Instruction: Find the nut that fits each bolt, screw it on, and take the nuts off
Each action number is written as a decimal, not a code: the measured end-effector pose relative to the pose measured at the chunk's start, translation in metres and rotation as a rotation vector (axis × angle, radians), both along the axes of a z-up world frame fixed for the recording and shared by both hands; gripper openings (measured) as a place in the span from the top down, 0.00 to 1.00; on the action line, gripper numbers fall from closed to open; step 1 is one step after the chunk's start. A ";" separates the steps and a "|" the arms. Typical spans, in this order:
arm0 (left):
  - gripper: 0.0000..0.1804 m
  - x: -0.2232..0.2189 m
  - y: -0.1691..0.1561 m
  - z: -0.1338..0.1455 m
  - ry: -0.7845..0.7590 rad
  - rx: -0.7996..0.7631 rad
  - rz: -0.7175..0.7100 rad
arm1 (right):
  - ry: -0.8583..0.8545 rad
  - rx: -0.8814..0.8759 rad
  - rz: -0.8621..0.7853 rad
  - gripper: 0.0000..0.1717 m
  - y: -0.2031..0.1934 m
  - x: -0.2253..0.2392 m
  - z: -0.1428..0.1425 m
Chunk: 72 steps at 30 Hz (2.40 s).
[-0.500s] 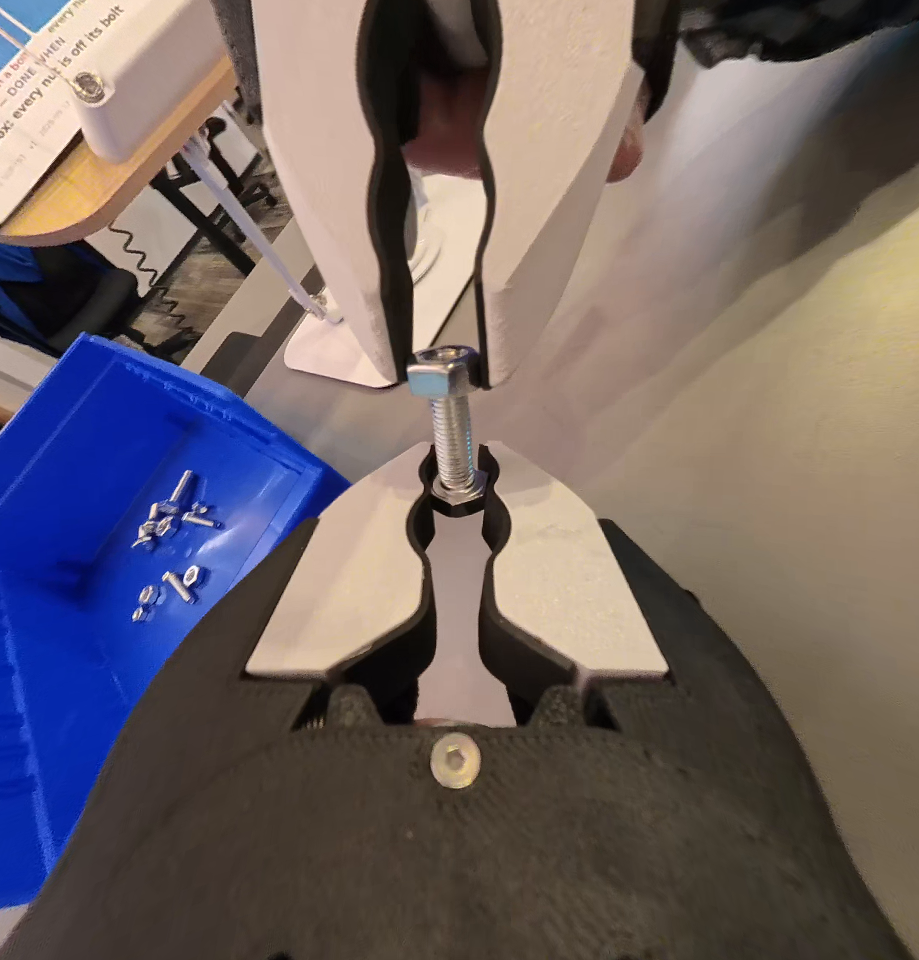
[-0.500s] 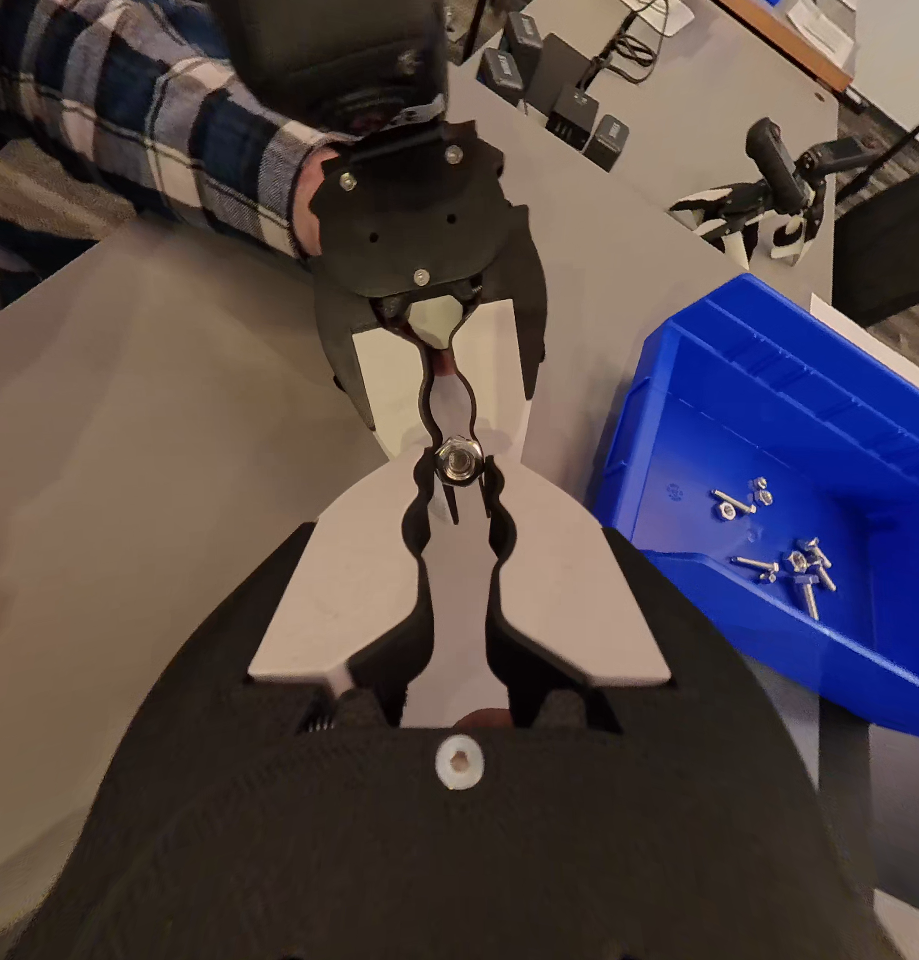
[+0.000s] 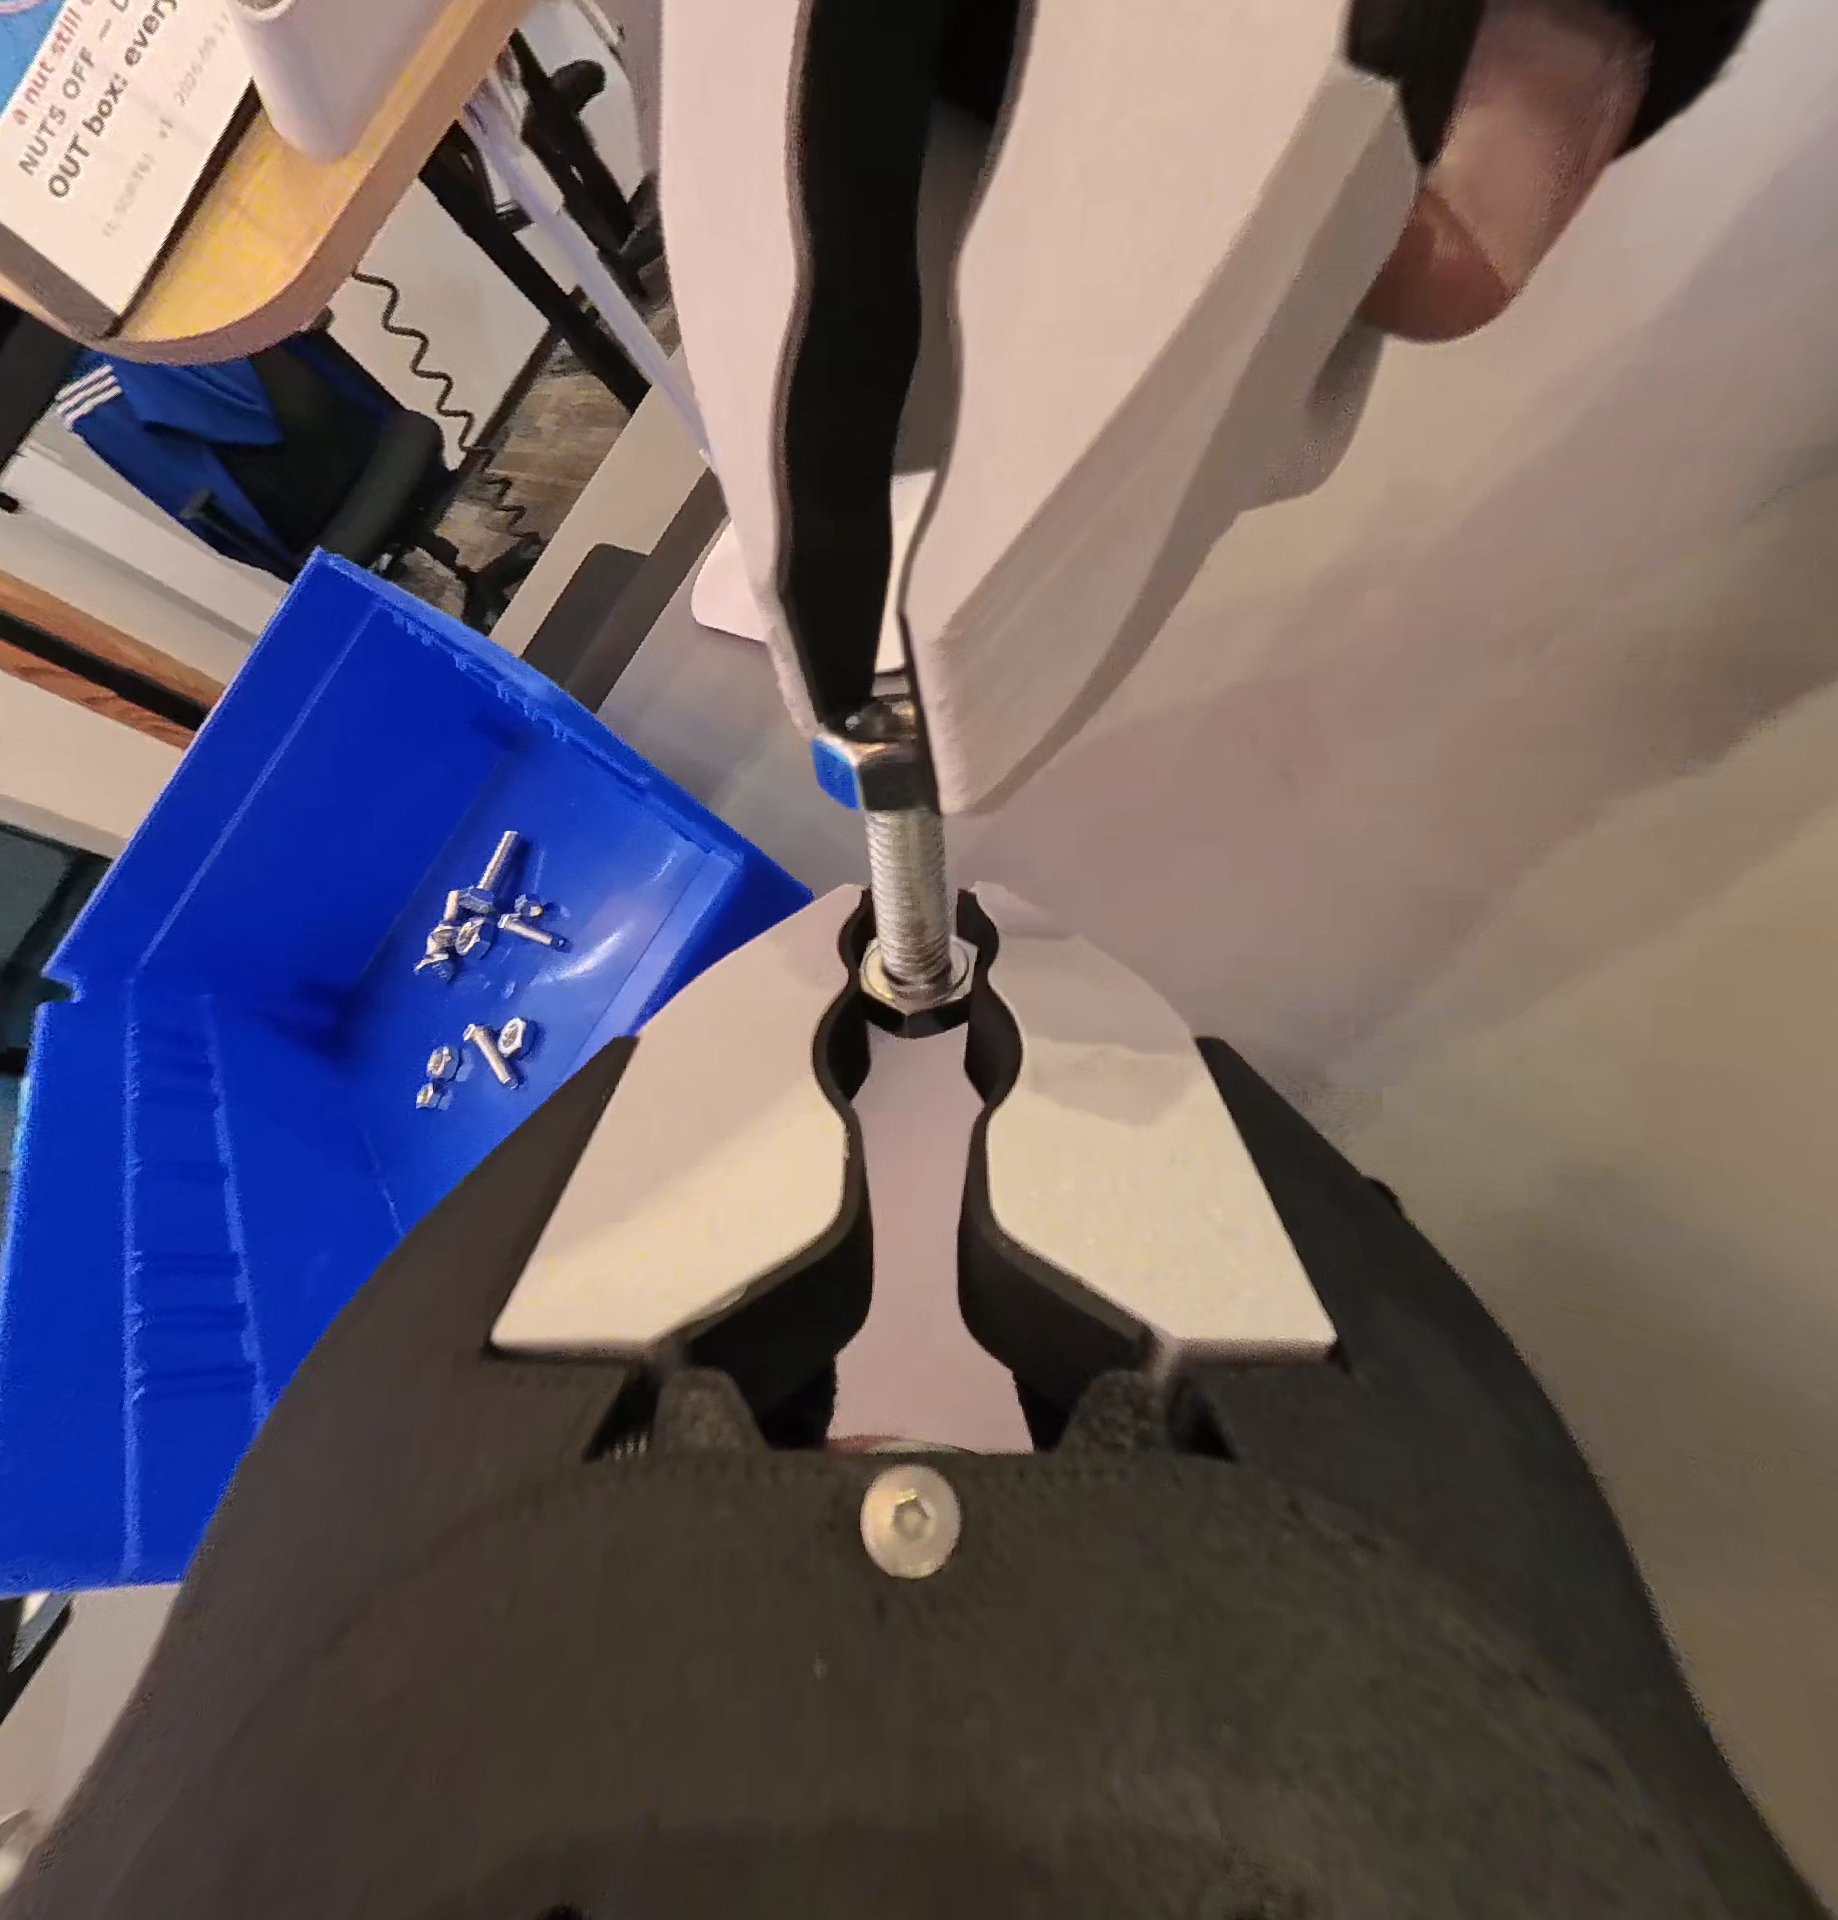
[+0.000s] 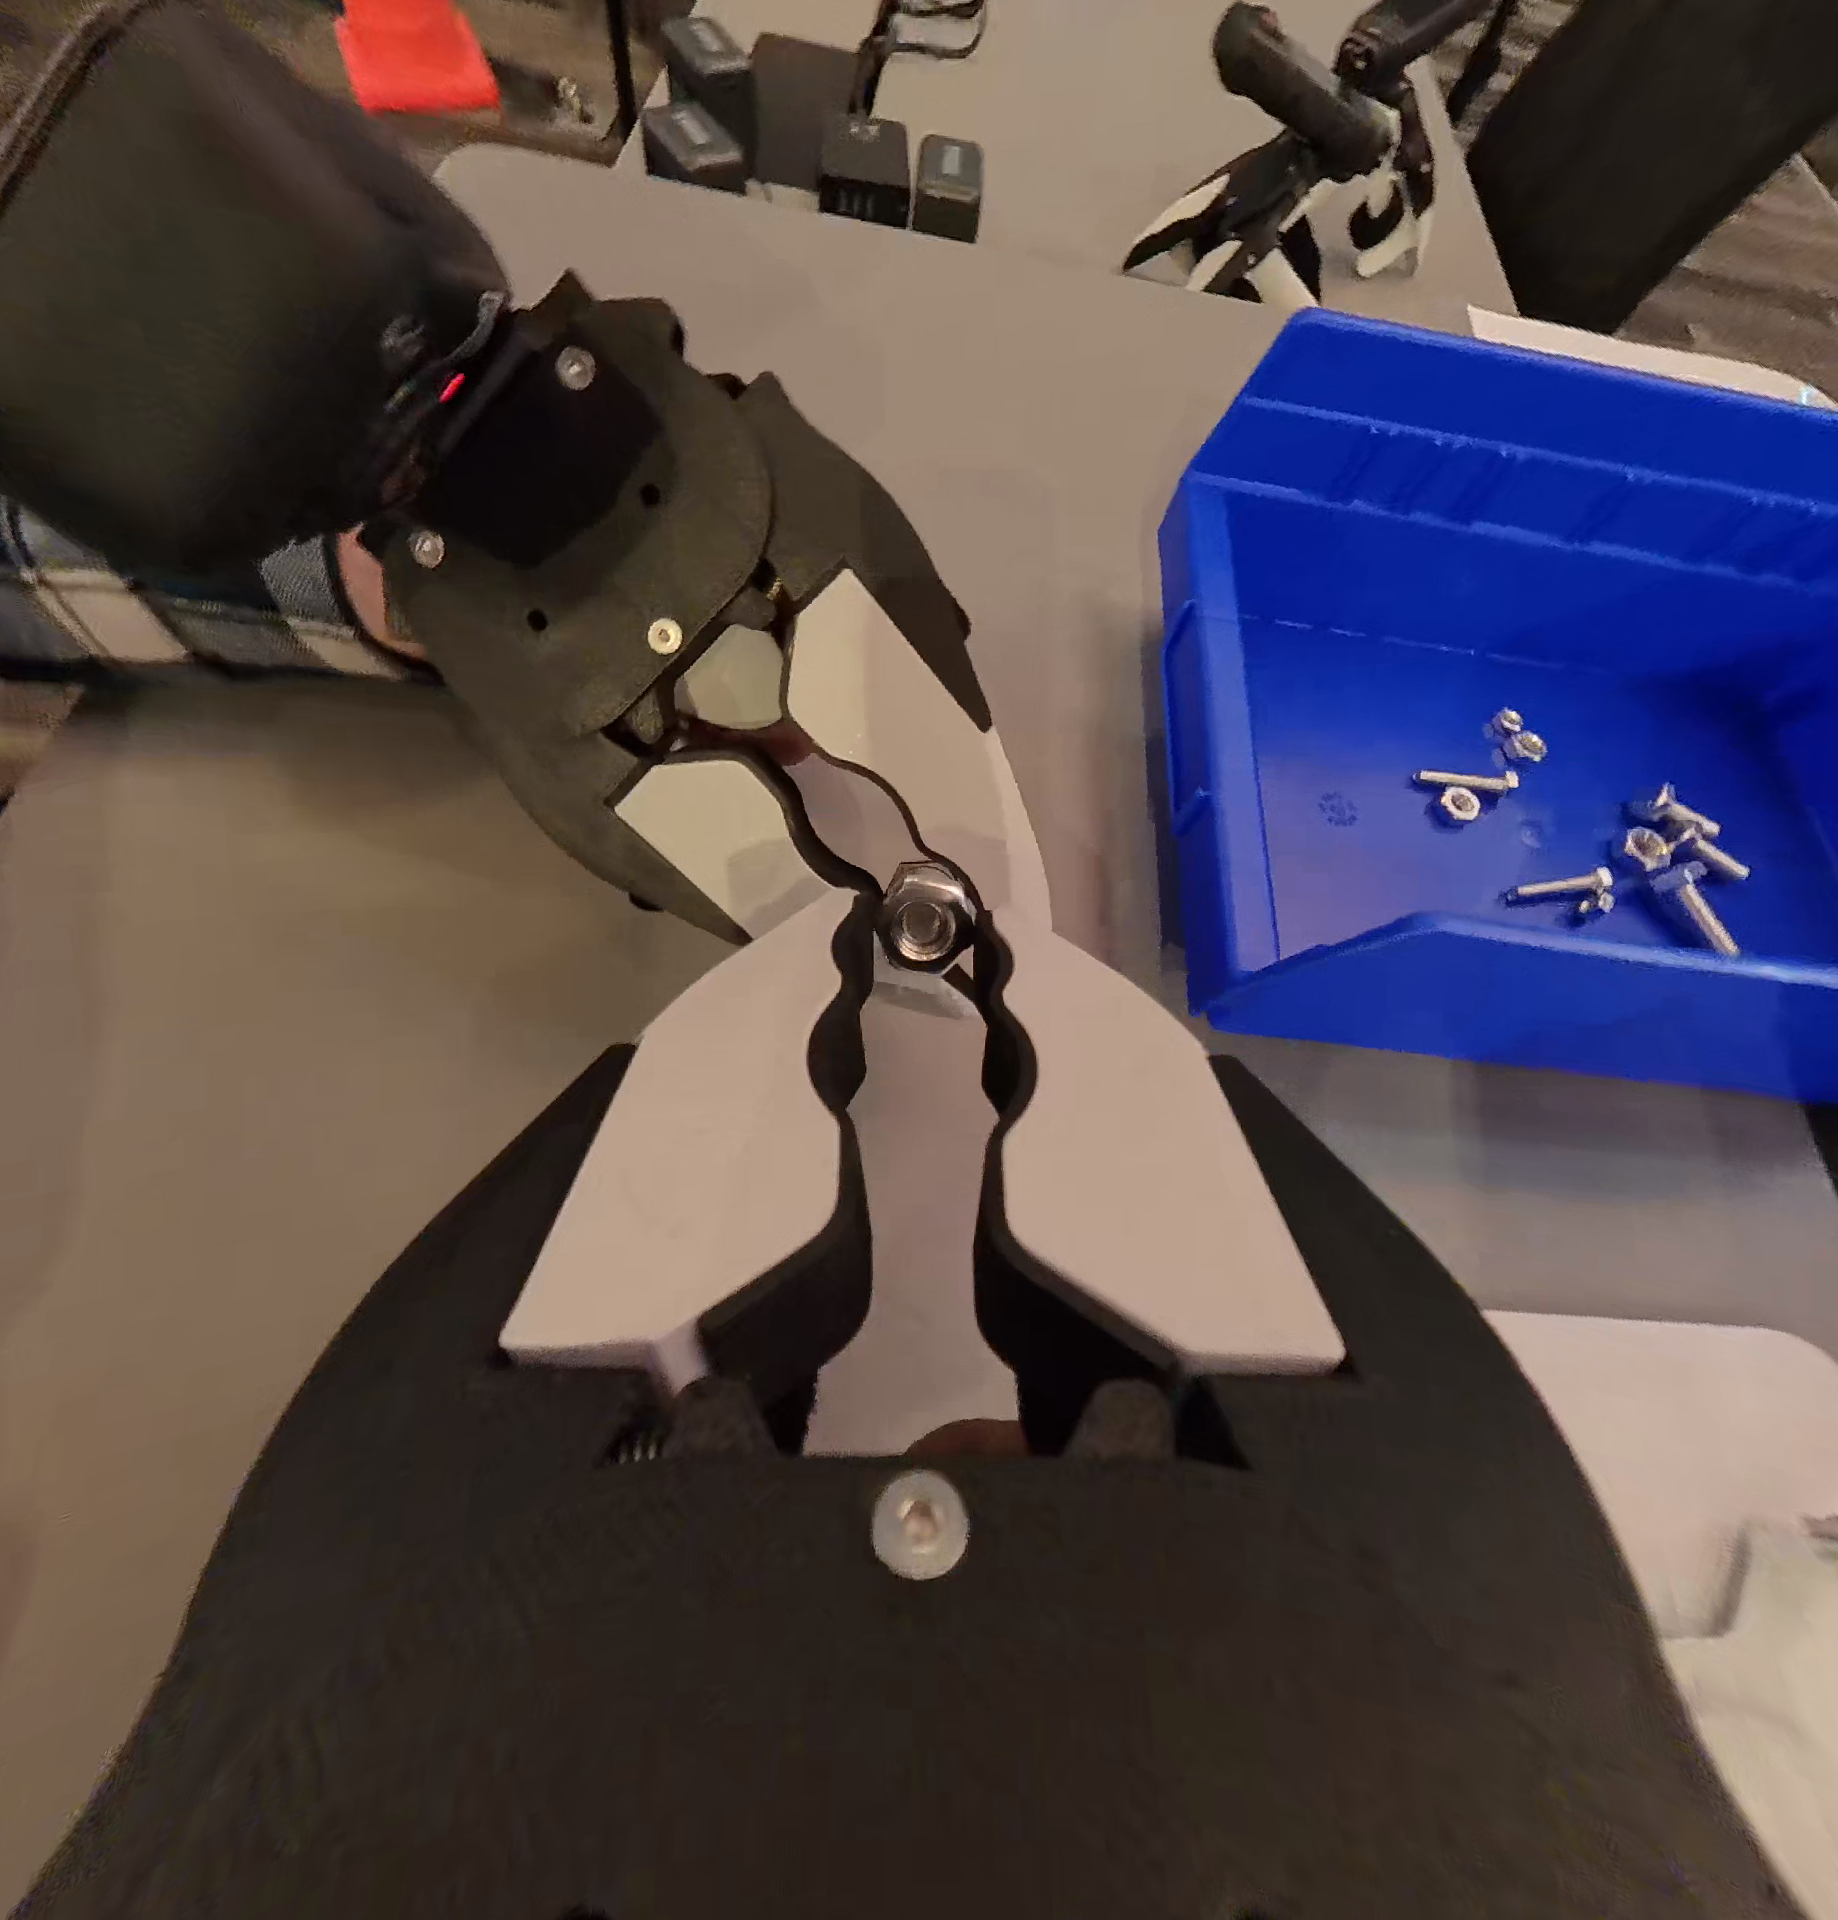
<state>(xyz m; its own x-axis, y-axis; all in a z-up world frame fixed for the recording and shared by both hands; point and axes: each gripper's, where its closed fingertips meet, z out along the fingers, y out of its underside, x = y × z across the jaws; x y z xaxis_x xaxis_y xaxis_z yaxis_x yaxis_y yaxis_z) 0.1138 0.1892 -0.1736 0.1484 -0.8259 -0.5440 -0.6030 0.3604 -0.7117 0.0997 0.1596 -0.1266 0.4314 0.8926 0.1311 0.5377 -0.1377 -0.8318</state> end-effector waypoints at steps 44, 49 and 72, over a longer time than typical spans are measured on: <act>0.92 0.006 -0.003 0.006 -0.049 -0.017 -0.015 | 0.049 -0.032 -0.067 0.86 0.003 0.001 -0.002; 0.92 0.006 -0.003 0.009 -0.078 -0.043 -0.017 | 0.053 -0.028 -0.057 0.86 0.002 0.002 0.000; 0.92 0.007 -0.012 0.027 -0.256 -0.253 -0.088 | 0.193 0.028 0.073 0.80 -0.012 -0.009 0.019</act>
<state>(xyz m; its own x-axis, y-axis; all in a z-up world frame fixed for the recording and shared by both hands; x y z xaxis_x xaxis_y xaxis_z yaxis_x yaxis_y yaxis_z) 0.1212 0.1773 -0.1462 0.1759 -0.9451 -0.2754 -0.3683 0.1963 -0.9088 0.0908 0.1481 -0.1072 0.3850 0.9197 0.0770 0.3754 -0.0798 -0.9234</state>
